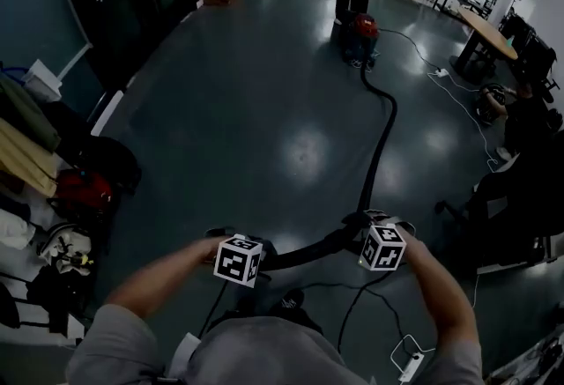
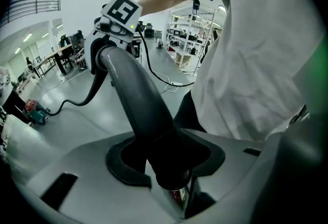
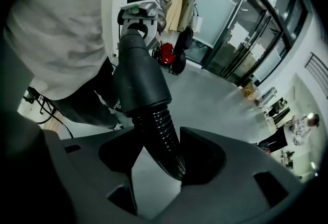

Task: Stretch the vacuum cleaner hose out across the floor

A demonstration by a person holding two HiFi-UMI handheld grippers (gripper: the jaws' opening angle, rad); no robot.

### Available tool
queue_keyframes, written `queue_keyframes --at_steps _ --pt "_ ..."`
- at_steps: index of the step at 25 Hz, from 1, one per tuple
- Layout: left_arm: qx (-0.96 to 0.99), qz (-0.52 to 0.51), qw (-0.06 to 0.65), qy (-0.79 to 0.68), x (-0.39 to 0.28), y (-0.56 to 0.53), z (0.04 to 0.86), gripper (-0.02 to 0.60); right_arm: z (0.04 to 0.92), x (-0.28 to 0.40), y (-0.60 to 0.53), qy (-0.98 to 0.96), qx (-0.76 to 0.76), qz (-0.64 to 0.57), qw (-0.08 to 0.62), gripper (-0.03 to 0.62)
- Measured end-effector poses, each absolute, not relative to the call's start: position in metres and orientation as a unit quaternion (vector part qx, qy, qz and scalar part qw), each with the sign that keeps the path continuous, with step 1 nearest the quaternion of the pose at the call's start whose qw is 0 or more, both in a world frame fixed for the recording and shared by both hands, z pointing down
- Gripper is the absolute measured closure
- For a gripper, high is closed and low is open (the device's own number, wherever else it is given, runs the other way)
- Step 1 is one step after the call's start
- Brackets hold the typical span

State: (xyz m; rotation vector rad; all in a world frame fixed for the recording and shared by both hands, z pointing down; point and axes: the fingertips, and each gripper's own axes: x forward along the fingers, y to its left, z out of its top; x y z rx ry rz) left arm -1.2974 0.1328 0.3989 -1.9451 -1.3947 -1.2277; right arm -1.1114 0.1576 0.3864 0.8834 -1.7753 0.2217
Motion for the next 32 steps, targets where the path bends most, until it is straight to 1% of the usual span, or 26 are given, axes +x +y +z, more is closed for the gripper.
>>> queue_keyframes --at_steps 6,10,14,19,24,27,29,32 --pt "-0.722 -0.442 0.226 -0.482 -1.346 0.114 0.412 0.417 0.395 -1.185 0.179 -0.749 0.368 0.189 0.518 0.375" --pt "-0.728 -0.422 0.223 -0.491 -1.384 0.113 0.419 0.431 0.403 -1.241 0.202 -0.732 0.376 0.244 0.513 0.376" --pt "-0.738 -0.403 0.222 -0.493 -1.405 0.113 0.42 0.453 0.412 -1.289 0.223 -0.716 0.399 0.287 0.496 0.379" --pt "-0.729 -0.393 0.256 -0.498 -1.425 0.141 0.415 0.46 0.418 -1.336 0.268 -0.714 0.421 0.308 0.468 0.387" --pt "-0.716 -0.413 0.26 -0.5 -1.447 0.189 0.415 0.46 0.415 -1.359 0.317 -0.72 0.458 0.296 0.43 0.391" --pt "-0.717 -0.433 0.252 -0.484 -1.46 0.214 0.423 0.462 0.415 -1.36 0.337 -0.72 0.479 0.264 0.426 0.393" --pt "-0.726 -0.444 0.23 -0.472 -1.464 0.234 0.428 0.46 0.42 -1.353 0.349 -0.715 0.487 0.242 0.439 0.393" --pt "-0.743 -0.46 0.179 -0.453 -1.463 0.268 0.433 0.462 0.43 -1.335 0.368 -0.706 0.493 0.221 0.458 0.392"
